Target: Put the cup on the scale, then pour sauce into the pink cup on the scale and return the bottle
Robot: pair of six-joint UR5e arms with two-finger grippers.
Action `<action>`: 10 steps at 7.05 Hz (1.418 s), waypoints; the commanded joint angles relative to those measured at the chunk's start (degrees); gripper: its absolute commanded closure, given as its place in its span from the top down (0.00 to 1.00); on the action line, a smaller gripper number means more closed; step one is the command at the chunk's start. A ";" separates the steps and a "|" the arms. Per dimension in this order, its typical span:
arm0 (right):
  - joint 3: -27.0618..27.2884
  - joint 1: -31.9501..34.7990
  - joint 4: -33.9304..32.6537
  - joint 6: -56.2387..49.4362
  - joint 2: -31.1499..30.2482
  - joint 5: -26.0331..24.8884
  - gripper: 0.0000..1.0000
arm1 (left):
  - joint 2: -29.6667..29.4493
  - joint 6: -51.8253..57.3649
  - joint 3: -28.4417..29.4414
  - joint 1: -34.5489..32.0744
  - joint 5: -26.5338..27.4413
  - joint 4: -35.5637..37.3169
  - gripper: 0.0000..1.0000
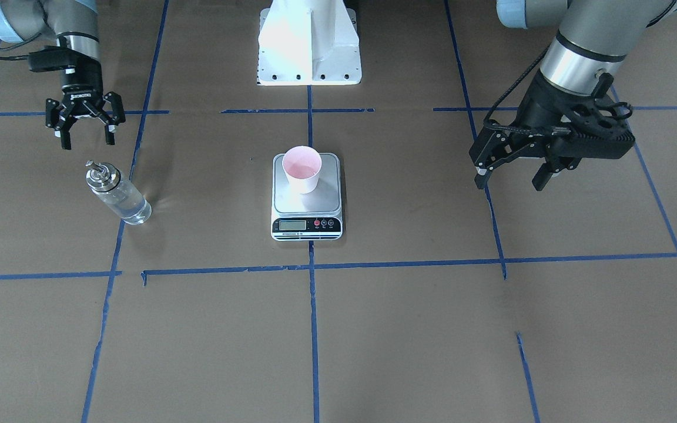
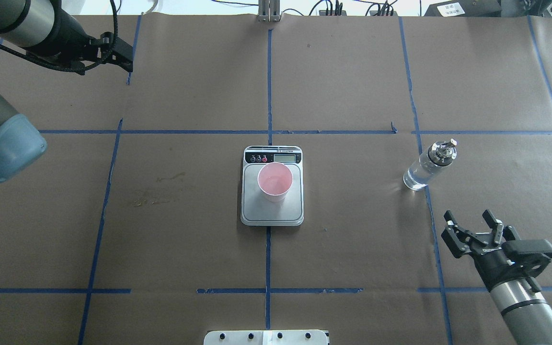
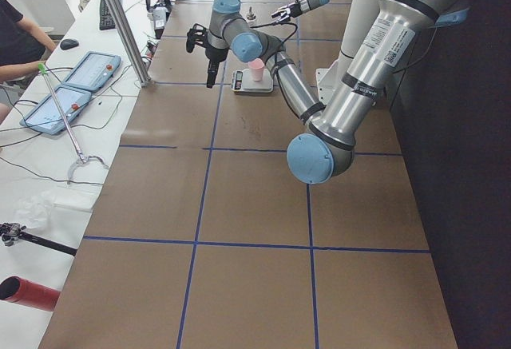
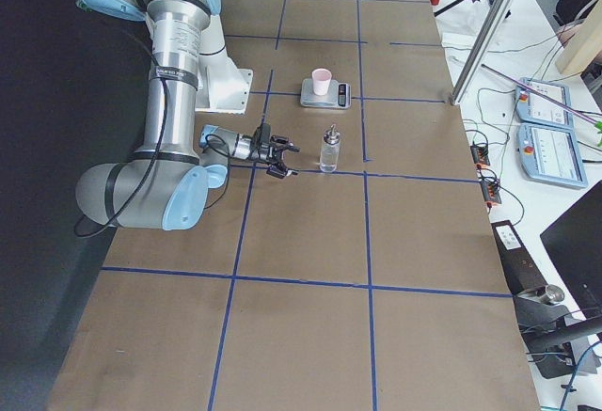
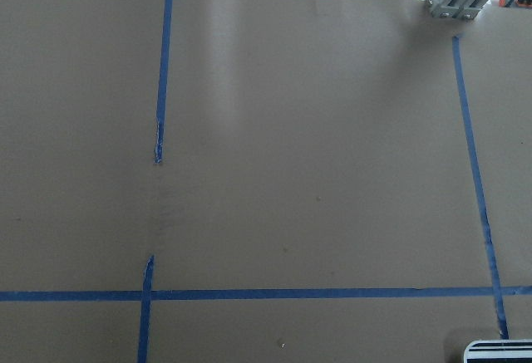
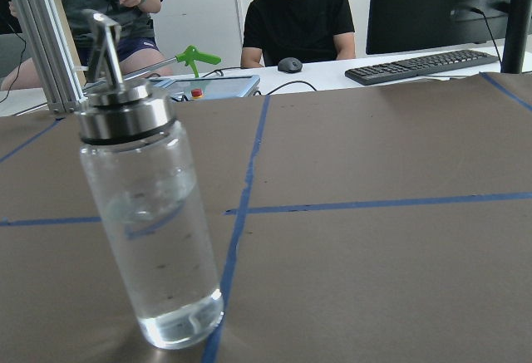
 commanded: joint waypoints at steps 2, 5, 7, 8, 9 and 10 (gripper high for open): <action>-0.99 1.68 4.87 -3.21 -4.42 6.24 1.00 | 2.55 7.44 0.85 -0.35 0.00 0.00 1.00; -0.99 18.07 9.88 -20.06 -3.10 24.12 1.00 | 7.12 19.60 0.60 -2.28 -0.35 -0.17 1.00; -1.17 34.13 9.80 -30.59 1.28 40.02 1.00 | 10.10 28.54 0.77 -8.15 -0.96 -0.35 1.00; -1.25 44.31 9.10 -36.31 3.21 51.07 1.00 | 12.39 36.60 1.64 -13.22 -3.92 -0.53 1.00; -1.08 52.50 5.00 -40.11 5.75 60.23 1.00 | 13.54 44.43 4.61 -18.58 -7.61 -0.70 1.00; -1.17 61.37 -0.35 -45.54 8.39 70.76 1.00 | 13.64 51.64 8.38 -22.64 -9.65 -0.70 1.00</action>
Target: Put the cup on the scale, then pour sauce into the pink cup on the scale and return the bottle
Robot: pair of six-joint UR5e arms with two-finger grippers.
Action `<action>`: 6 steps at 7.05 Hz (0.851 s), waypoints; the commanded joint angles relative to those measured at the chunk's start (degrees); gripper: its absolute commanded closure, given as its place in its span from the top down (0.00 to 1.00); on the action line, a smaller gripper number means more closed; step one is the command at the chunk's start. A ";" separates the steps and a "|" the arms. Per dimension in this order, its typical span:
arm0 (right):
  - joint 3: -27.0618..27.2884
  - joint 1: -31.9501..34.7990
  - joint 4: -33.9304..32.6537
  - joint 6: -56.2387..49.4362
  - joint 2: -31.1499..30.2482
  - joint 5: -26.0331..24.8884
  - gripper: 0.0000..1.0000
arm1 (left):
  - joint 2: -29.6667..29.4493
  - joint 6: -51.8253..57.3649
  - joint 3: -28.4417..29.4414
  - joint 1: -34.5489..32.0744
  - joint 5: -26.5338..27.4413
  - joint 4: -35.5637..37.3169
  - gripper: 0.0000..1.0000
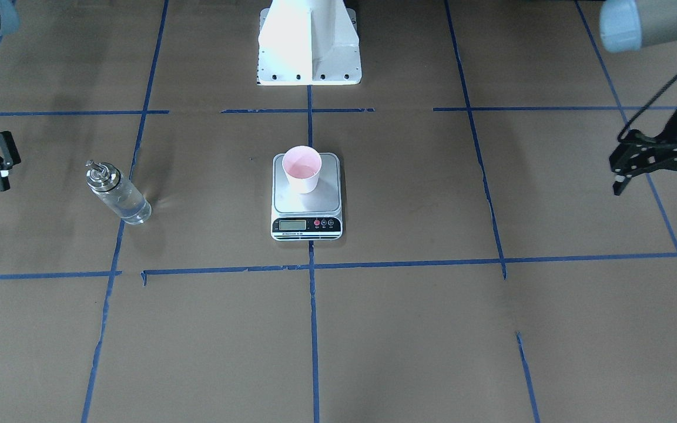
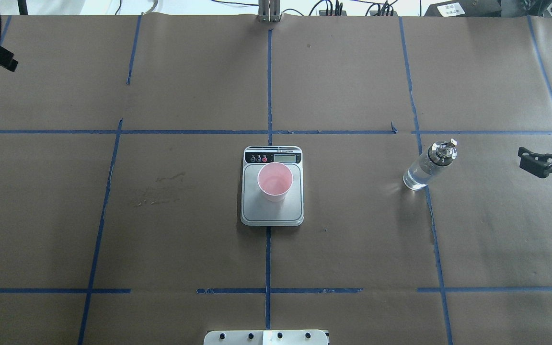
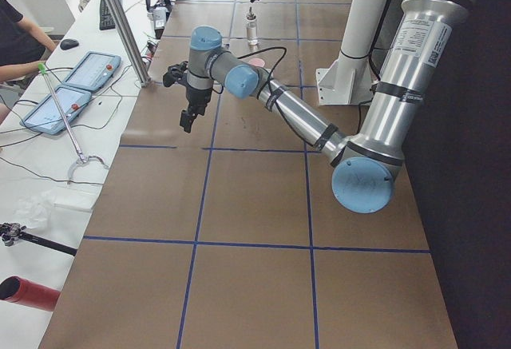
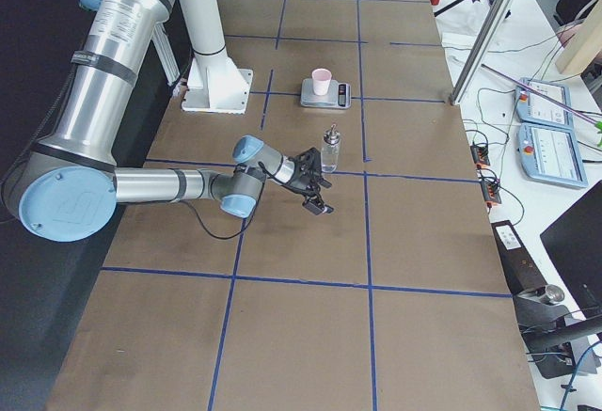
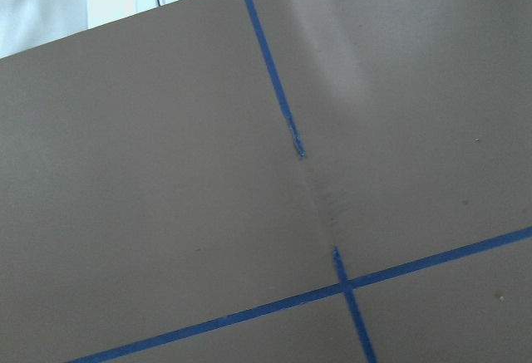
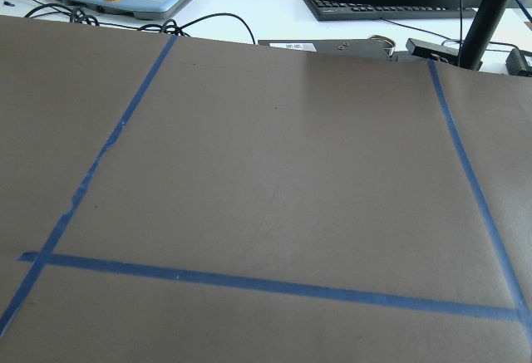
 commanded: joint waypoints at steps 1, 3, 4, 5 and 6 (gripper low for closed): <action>0.07 19.94 -13.39 -14.82 6.55 23.97 1.00 | 0.81 10.73 6.63 -7.36 -3.35 -0.17 1.00; 0.16 33.85 -29.83 -33.46 8.25 38.00 1.00 | 2.46 10.83 10.43 -11.58 -7.01 -0.26 1.00; 0.07 39.92 -38.78 -39.72 8.08 47.19 1.00 | 7.00 16.75 10.00 -12.73 -8.70 -0.52 1.00; 0.77 44.16 -48.79 -47.35 7.99 53.72 1.00 | 11.13 27.77 10.09 -14.74 -11.41 -0.35 1.00; 0.77 43.76 -56.38 -54.48 8.25 54.22 1.00 | 14.31 28.14 9.83 -15.02 -13.96 -0.44 1.00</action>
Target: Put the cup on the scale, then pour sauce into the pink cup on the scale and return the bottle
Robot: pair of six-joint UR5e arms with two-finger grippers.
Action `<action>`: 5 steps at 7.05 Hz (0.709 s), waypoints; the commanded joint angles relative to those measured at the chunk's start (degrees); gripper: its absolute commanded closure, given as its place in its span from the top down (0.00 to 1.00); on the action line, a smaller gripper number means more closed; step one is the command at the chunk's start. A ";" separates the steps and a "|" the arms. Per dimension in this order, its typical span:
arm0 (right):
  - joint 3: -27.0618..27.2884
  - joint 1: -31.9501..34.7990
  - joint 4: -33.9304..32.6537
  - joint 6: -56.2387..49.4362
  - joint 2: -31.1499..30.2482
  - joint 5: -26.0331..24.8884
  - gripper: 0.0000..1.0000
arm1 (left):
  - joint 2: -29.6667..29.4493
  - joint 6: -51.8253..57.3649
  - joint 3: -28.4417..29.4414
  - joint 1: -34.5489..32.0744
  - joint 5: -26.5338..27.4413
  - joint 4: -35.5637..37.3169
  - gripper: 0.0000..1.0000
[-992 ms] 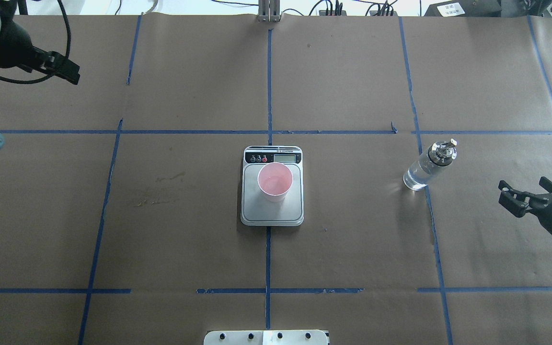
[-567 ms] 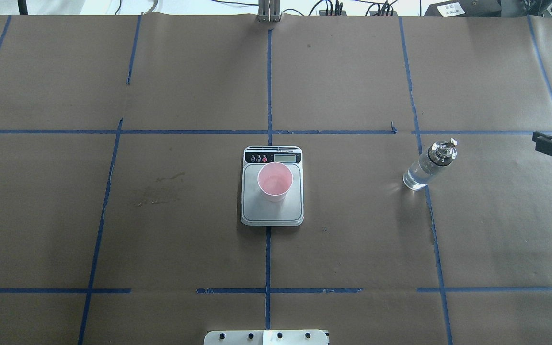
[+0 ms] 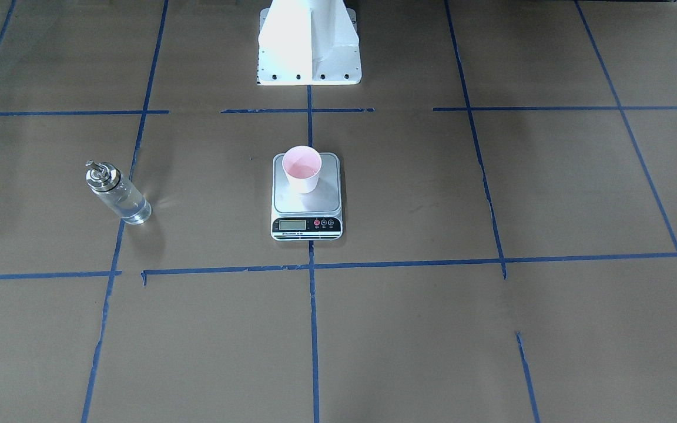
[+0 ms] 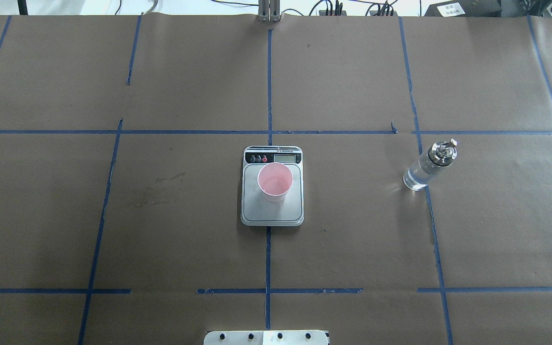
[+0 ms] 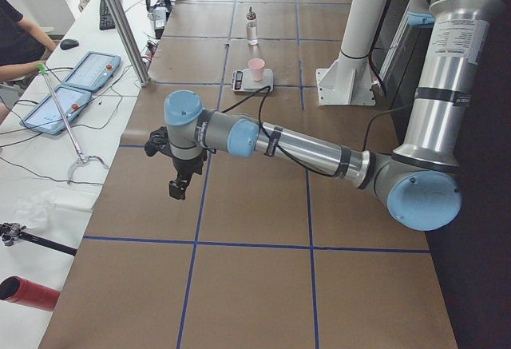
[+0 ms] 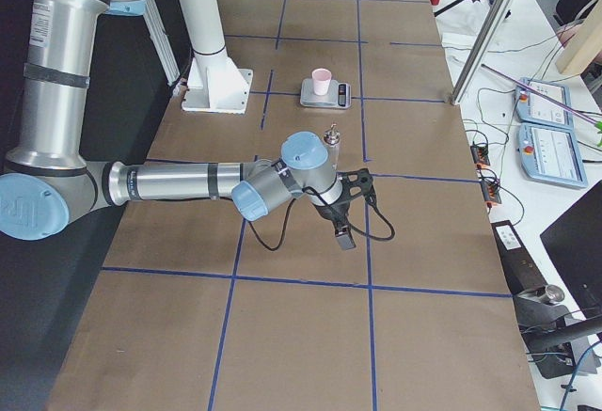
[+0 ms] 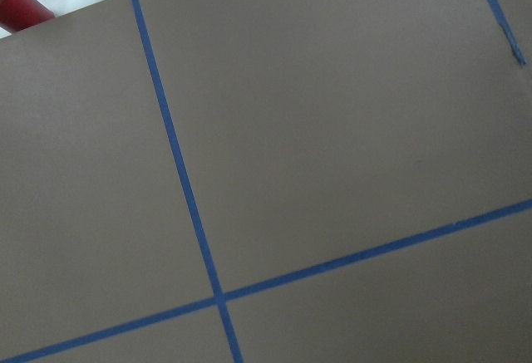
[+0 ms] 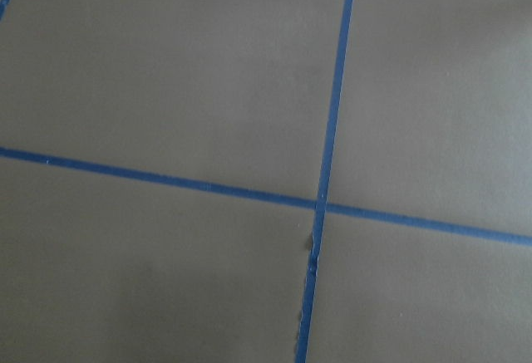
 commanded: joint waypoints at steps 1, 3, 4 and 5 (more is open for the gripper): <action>-0.13 1.54 -20.98 -14.64 3.40 3.31 1.00 | 4.01 -0.75 -0.39 -1.03 -3.09 0.04 1.00; -0.05 2.68 -27.42 -18.22 5.73 2.69 1.00 | 4.87 -8.28 -1.45 -0.77 -2.21 -0.82 1.00; -0.22 2.68 -27.33 -17.95 5.37 1.47 1.00 | 4.71 -8.28 -0.75 -0.33 -1.86 -1.01 1.00; -0.66 1.98 -27.24 -17.86 4.32 1.20 1.00 | 4.36 -8.01 -0.83 -0.06 -1.42 -0.57 1.00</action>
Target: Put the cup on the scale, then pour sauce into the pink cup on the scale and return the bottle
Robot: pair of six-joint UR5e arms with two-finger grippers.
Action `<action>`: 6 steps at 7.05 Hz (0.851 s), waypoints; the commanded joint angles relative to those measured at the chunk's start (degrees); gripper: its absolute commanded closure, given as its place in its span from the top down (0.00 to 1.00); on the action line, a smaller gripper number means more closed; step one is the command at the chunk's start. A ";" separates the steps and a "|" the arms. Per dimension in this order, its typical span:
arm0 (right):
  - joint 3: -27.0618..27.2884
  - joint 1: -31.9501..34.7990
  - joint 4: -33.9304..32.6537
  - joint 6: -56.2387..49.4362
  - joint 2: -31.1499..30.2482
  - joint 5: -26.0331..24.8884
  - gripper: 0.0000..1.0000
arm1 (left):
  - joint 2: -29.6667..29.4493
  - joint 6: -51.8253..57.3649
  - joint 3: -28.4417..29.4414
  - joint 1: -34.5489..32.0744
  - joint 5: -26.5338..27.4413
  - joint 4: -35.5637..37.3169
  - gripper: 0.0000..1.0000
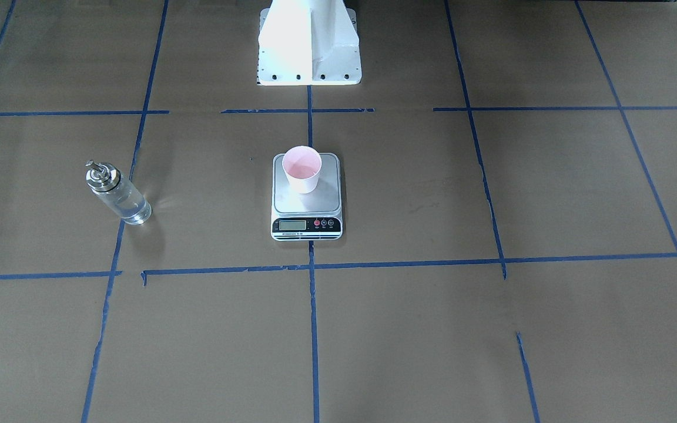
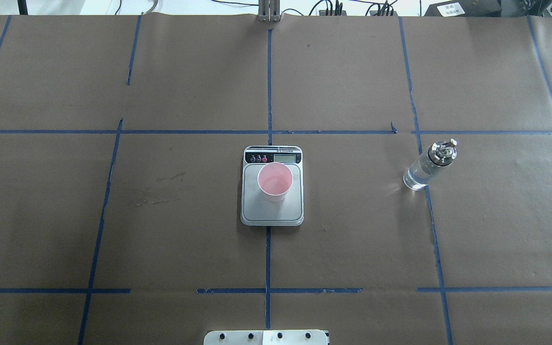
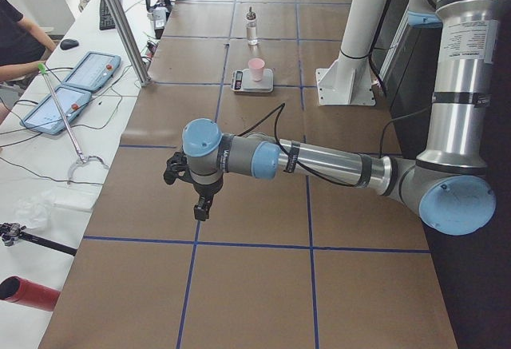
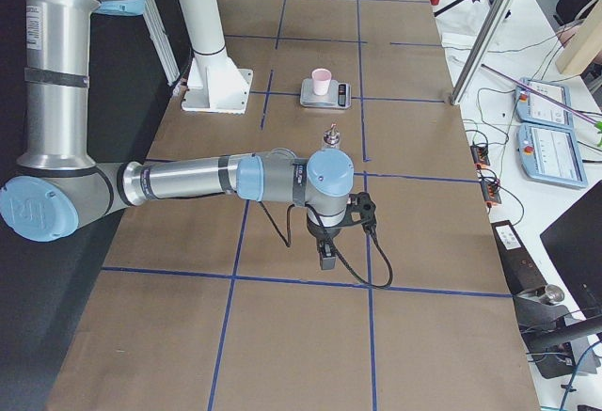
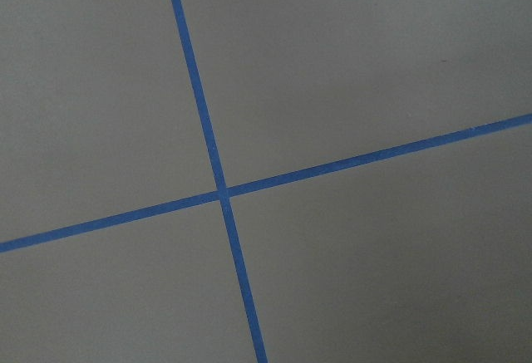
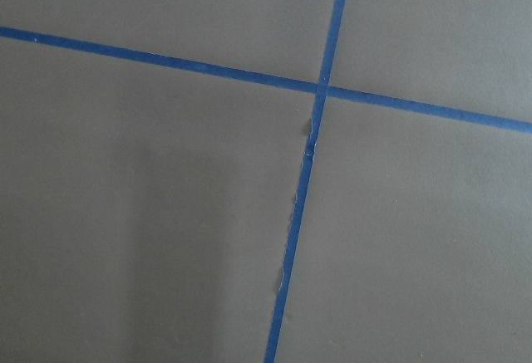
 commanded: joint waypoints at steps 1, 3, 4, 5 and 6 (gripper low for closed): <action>-0.30 -0.47 -0.19 0.02 -0.84 -0.28 1.00 | -0.17 -0.27 0.73 0.37 0.57 0.24 1.00; -0.38 -0.47 -0.19 -0.06 -0.66 -0.54 1.00 | 0.01 -0.36 2.90 0.54 0.58 -0.02 1.00; -0.04 -0.47 0.24 -0.06 -0.66 -0.54 1.00 | -0.08 -0.45 3.02 0.46 0.49 0.16 1.00; -0.29 -0.47 0.42 0.02 -0.57 -0.46 1.00 | 0.44 -0.45 2.49 0.37 0.57 0.16 1.00; 0.05 -0.47 0.60 0.02 -0.23 -0.63 1.00 | 0.27 -0.54 2.92 0.37 0.58 0.07 1.00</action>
